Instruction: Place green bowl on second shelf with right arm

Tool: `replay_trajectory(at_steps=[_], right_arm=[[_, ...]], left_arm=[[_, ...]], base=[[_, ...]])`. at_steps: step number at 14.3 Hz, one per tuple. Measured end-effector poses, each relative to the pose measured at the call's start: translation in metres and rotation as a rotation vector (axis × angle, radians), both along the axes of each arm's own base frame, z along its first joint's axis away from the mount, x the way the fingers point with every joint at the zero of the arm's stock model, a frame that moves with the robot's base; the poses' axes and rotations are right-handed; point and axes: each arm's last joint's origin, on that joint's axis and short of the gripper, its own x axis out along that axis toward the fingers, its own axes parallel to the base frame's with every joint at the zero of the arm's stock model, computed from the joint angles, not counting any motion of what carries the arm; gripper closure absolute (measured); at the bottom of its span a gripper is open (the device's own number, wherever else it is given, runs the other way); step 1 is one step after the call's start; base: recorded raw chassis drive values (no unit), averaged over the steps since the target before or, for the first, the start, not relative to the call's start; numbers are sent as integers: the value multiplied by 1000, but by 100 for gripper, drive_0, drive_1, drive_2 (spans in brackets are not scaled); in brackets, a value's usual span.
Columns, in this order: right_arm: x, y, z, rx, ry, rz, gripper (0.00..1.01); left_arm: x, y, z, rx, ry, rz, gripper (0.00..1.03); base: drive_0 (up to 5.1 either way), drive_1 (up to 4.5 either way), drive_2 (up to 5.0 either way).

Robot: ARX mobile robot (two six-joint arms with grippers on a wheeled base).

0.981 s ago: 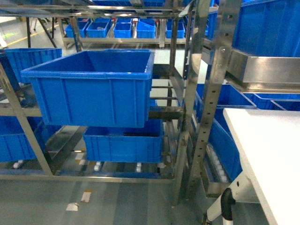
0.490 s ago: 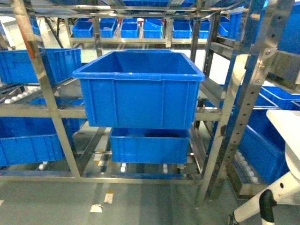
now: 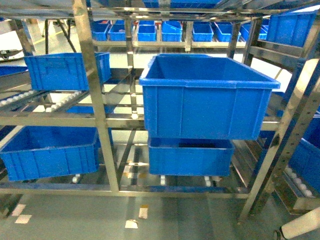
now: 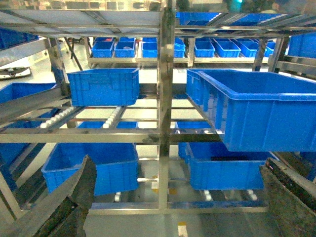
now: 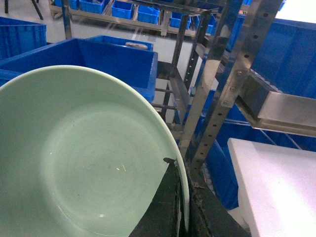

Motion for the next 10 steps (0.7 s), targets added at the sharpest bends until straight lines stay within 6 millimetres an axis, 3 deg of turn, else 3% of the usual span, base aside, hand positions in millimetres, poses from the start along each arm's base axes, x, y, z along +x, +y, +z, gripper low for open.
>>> replay_trajectory(at_steps=[4,10], right_arm=[[0,0,0,0,0,0,99],[0,1,0,-1,-2,6,99]], left_arm=[[0,0,0,0,3,0,5],[0,0,0,0,1,0,5]], base=[[-493,239,239],[0,0,0]])
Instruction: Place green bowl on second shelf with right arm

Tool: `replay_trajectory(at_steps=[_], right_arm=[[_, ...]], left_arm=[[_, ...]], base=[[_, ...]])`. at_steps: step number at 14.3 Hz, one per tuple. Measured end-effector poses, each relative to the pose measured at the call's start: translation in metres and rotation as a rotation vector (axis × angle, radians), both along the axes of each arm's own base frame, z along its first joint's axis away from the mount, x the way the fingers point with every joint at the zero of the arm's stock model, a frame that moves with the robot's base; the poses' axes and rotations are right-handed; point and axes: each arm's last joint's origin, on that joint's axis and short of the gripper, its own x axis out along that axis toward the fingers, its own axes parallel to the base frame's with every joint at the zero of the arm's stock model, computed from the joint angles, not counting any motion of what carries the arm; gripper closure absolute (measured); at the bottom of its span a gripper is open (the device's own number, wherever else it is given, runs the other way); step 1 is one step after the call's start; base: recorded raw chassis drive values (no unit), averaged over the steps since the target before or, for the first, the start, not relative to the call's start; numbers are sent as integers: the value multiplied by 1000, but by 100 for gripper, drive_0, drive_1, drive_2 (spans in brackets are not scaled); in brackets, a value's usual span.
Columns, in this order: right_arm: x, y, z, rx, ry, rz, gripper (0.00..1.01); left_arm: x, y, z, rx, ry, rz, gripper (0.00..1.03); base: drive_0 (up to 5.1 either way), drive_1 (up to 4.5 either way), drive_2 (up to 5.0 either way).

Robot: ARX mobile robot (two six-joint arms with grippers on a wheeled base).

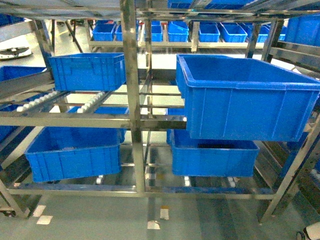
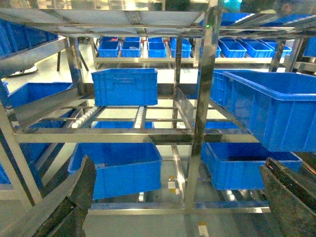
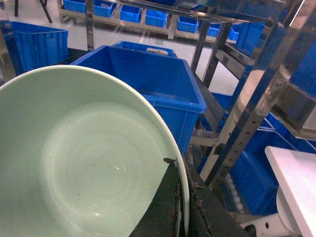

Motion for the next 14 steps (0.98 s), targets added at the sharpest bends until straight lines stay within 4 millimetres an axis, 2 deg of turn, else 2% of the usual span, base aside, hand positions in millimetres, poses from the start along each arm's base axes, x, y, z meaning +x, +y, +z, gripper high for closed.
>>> replay_trajectory(at_steps=[1,14], right_arm=[[0,0,0,0,0,1,99],[0,0,0,1,2,2,99]], left_arm=[[0,0,0,0,-1,-1,5],[0,0,0,0,-5,-1,5]], base=[[0,0,0],[1,434,-431]])
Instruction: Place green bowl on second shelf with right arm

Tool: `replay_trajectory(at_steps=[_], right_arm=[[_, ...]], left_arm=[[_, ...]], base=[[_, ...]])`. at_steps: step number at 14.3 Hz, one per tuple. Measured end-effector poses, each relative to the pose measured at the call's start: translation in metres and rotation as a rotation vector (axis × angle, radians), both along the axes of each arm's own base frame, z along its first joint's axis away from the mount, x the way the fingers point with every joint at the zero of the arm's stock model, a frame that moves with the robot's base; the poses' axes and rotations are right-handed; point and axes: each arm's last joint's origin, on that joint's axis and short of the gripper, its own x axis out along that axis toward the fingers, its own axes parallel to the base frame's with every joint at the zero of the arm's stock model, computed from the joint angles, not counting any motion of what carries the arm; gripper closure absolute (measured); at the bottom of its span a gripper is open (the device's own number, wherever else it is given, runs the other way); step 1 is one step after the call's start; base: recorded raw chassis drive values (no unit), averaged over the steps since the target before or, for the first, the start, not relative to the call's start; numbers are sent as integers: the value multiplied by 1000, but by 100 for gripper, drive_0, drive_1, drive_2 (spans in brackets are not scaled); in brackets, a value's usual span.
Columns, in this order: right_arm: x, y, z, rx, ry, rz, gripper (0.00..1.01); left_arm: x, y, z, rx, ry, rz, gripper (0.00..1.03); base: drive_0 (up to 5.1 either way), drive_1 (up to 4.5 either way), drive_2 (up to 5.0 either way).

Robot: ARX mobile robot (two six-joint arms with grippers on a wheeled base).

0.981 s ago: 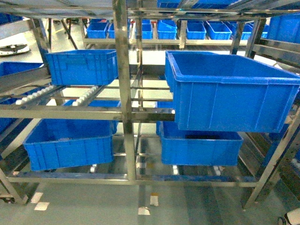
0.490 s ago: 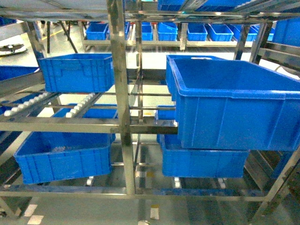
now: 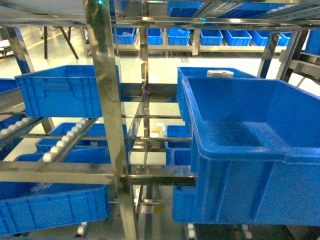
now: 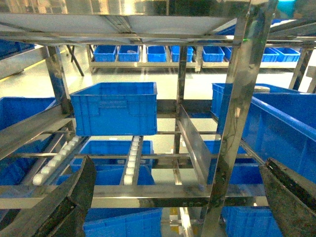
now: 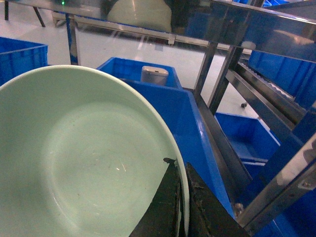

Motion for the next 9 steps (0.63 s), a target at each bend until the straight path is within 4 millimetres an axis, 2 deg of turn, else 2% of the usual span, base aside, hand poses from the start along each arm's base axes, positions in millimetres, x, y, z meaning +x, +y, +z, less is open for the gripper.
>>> replay_trajectory(at_steps=[2,7,9], right_arm=[[0,0,0,0,0,0,99],[0,0,0,0,3,0,99],[5,-1,-10,-7,31,8,99]], left_arm=[[0,0,-1,0,6,-1,5],[0,0,0,0,5,0,5],[0,0,0,0,5,0,5]], base=[[6,436,-424],[0,0,0],[0,0,0]])
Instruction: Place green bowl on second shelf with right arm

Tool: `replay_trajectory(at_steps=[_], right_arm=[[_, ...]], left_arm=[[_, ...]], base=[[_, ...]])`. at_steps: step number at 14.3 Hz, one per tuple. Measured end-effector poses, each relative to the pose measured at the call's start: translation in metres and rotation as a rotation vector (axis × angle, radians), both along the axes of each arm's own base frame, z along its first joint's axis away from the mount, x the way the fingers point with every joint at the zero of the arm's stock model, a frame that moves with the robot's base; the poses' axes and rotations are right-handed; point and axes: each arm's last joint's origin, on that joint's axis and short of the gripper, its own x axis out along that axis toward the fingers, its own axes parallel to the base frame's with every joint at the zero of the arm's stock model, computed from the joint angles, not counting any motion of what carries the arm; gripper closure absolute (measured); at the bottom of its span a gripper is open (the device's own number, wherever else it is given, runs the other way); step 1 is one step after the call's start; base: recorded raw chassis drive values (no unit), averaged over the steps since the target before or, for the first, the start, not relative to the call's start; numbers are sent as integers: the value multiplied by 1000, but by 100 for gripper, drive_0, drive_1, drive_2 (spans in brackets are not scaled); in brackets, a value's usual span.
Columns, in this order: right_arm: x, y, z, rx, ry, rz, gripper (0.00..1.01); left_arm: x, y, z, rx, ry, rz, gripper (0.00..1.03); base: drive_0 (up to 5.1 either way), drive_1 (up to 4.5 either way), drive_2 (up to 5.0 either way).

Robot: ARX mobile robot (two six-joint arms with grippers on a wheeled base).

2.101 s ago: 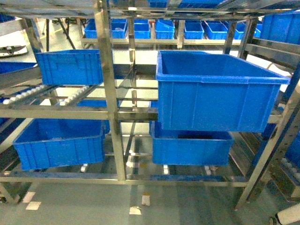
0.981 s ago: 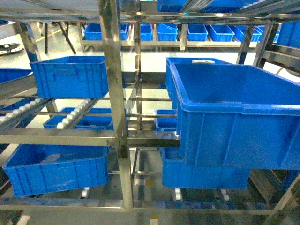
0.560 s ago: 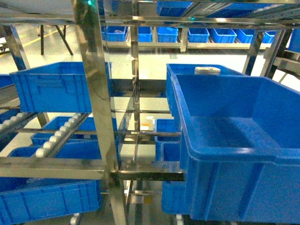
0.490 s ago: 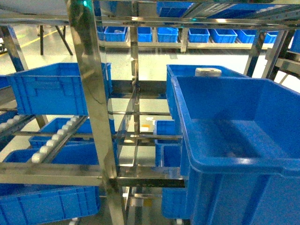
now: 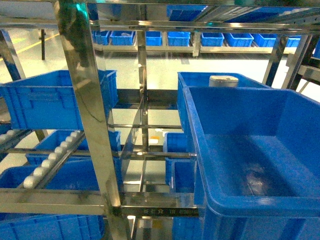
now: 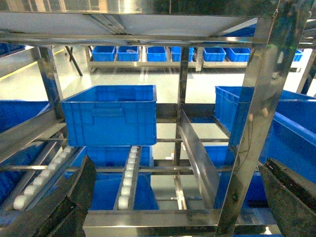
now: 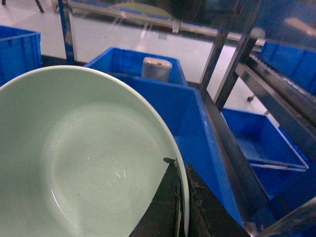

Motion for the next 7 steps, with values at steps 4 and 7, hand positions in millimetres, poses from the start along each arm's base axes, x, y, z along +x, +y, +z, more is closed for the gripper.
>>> replay_trajectory(at_steps=[4,7], right_arm=[[18,-2,-28,-38,58,26,99],[47,-8,-49,-67,110,25,99]], left_arm=[[0,0,0,0,0,0,5],[0,0,0,0,0,0,5]], base=[[0,0,0],[0,0,0]])
